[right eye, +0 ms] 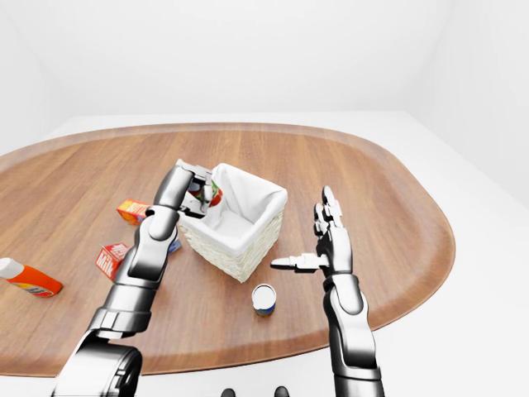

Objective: Pick up the tomato sauce, and put it in the basket.

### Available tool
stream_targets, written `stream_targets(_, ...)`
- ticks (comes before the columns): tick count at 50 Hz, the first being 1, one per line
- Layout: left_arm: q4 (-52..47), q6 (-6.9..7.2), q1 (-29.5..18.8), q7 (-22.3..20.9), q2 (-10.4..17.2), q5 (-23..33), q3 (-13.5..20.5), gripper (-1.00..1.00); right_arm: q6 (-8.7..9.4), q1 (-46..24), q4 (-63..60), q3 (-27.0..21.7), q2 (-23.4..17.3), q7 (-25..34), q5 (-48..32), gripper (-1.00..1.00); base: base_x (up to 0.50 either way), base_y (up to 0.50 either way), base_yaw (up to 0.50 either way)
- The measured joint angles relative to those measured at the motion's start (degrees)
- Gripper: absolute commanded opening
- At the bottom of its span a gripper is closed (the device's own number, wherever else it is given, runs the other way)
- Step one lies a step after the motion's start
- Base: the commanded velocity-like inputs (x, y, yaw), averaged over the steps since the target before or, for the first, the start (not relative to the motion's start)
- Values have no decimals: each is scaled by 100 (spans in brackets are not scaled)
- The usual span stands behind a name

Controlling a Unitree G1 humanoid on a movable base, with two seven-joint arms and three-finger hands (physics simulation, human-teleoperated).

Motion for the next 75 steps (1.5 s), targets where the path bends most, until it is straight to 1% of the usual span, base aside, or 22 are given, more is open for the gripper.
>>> stream_targets(7,581,-150,-246,172,-15,-6,-25,-100,0,-15,11,-8,-4,-2,12,100,0,0,0)
stream_targets(18,1604,-516,-648,465,-14,-77,-34,-100,0,-26,2,-17,-10,-9,34,100,0,0,0)
stream_targets(29,2525,-836,-1089,723,17,-162,-27,-100,0,-36,-14,-44,-18,-21,58,100,0,0,0)
stream_targets(43,3738,-846,-1673,1009,84,-295,-3,-100,0,-88,58,-74,-30,-53,86,100,0,0,0)
stream_targets(57,4514,-846,-1973,1066,73,-448,2,-100,0,-108,72,-85,-41,-75,116,100,0,0,0)
stream_targets(58,4538,-846,-1985,1064,71,-454,0,-98,0,-108,71,-86,-42,-75,118,100,0,0,0)
stream_targets(59,4560,-846,-1996,1060,69,-459,-1,-64,0,-108,69,-86,-42,-75,119,100,0,0,0)
stream_targets(60,4577,-846,-2005,1056,69,-466,-1,100,0,-107,67,-87,-42,-76,121,100,0,0,0)
stream_targets(75,4707,-846,-2111,1024,54,-572,8,100,0,-90,35,-92,-43,-74,133,100,0,0,0)
